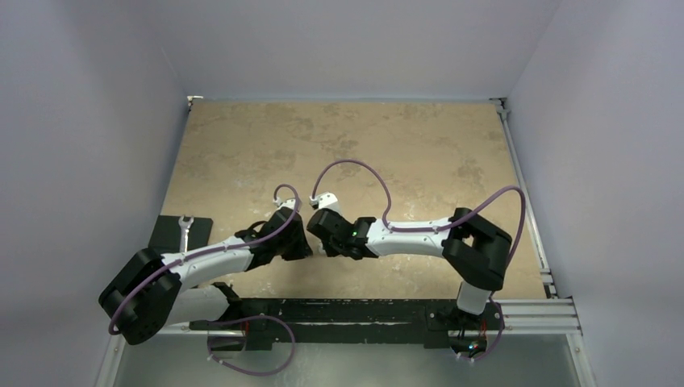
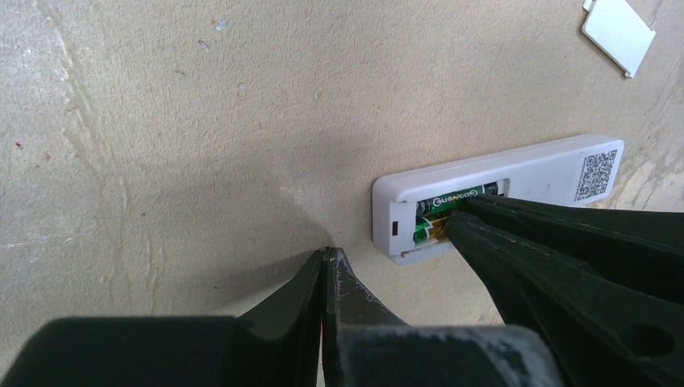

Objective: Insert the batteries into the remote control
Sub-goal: Load the battery into the remote control, then adjust the remote control at the center of the board.

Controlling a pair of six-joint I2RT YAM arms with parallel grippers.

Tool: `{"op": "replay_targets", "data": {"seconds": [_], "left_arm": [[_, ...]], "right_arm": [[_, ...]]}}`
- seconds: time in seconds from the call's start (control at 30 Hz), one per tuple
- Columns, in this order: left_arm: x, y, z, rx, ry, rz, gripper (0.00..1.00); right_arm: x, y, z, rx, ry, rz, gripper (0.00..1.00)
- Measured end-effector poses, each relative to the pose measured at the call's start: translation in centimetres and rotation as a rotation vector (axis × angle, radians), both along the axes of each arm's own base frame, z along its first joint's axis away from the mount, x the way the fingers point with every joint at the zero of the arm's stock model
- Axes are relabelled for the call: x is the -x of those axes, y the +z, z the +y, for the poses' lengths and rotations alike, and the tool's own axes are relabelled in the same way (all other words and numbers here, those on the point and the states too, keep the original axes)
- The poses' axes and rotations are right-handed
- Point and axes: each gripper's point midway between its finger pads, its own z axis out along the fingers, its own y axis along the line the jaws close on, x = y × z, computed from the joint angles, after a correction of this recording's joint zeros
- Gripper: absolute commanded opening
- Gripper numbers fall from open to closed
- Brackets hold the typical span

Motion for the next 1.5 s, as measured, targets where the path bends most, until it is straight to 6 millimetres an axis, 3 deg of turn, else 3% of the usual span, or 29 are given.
{"op": "replay_targets", "data": {"seconds": [0.23,0.4,0.53,0.63,0.83,1.0,1.13,1.3,1.5], "left_arm": [[0.1,0.0,0.2,-0.015,0.002,0.008,0.00],[-0.3,1.0,0.2,-0.024,0.001,-0.002,0.00],[-1.2,2.6,-0.3,-0.020,-0.004,-0.036,0.11],[-2.0,3.8,-0.7,-0.017,-0.006,-0.062,0.17],[-3.6,5.9,-1.6,-0.014,-0.013,-0.118,0.27],[-4.9,6.3,-2.6,-0.026,-0.033,-0.130,0.28],[-5.6,5.5,-3.2,-0.052,-0.051,-0.117,0.29],[-6.2,3.9,-4.1,-0.075,-0.081,-0.091,0.28],[-6.7,2.1,-5.2,-0.088,-0.119,-0.062,0.18]], "right_arm": [[0.2,1.1,-0.7,0.003,-0.005,-0.004,0.22],[0.2,4.3,-0.9,-0.053,-0.006,-0.031,0.25],[0.3,6.4,-1.1,-0.103,-0.006,-0.054,0.26],[0.6,6.8,-1.9,-0.108,-0.008,-0.059,0.27],[1.6,6.0,-4.3,-0.080,-0.014,-0.046,0.25],[2.6,4.8,-6.4,-0.069,-0.033,-0.025,0.12],[3.4,3.4,-8.0,-0.057,-0.062,0.000,0.00],[4.1,1.6,-9.8,-0.040,-0.099,0.028,0.00],[3.8,0.8,-10.5,-0.058,-0.144,0.036,0.00]]}}
